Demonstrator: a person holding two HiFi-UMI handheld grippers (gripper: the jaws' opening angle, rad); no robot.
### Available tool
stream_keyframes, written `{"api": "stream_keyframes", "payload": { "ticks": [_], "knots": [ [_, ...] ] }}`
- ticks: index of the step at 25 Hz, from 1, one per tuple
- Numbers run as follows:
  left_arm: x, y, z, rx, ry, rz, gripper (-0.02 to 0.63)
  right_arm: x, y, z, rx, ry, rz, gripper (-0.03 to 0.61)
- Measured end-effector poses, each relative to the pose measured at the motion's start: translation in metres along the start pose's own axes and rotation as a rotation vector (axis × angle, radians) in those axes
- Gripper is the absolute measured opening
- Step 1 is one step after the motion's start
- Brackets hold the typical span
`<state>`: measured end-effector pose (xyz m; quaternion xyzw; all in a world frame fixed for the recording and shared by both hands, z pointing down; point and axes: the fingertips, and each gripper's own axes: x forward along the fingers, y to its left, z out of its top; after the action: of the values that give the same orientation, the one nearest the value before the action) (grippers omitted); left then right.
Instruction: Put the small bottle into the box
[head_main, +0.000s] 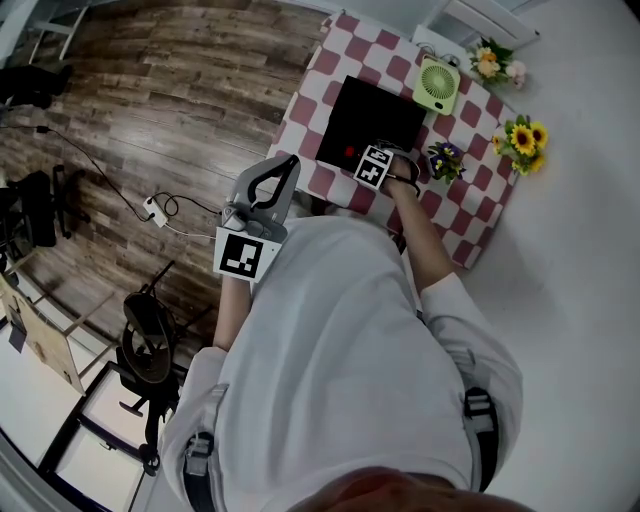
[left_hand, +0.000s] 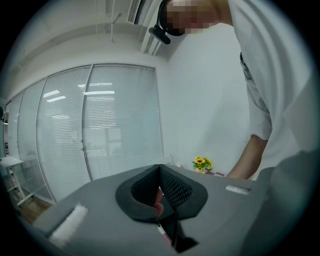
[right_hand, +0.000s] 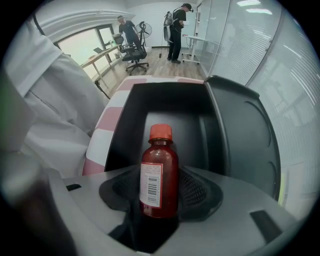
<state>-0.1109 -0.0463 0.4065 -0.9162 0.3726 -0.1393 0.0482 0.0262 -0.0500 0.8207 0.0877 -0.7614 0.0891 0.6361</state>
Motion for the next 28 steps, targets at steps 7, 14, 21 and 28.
{"api": "stream_keyframes", "payload": {
  "ticks": [7, 14, 21, 28],
  "knots": [
    [0.0, 0.001, 0.0, 0.008, 0.005, -0.015, 0.0, 0.005, 0.001, 0.0, 0.014, 0.01, 0.009, 0.222],
    [0.003, -0.001, -0.002, 0.003, 0.002, -0.035, 0.0, 0.006, 0.002, 0.001, 0.013, 0.004, 0.006, 0.226],
    [0.007, -0.005, 0.001, -0.007, -0.012, -0.061, 0.0, 0.004, 0.004, 0.001, 0.028, -0.024, 0.023, 0.238],
    [0.013, -0.006, 0.004, -0.017, -0.046, -0.093, 0.0, -0.021, 0.002, 0.001, 0.092, -0.066, -0.008, 0.278]
  ]
}}
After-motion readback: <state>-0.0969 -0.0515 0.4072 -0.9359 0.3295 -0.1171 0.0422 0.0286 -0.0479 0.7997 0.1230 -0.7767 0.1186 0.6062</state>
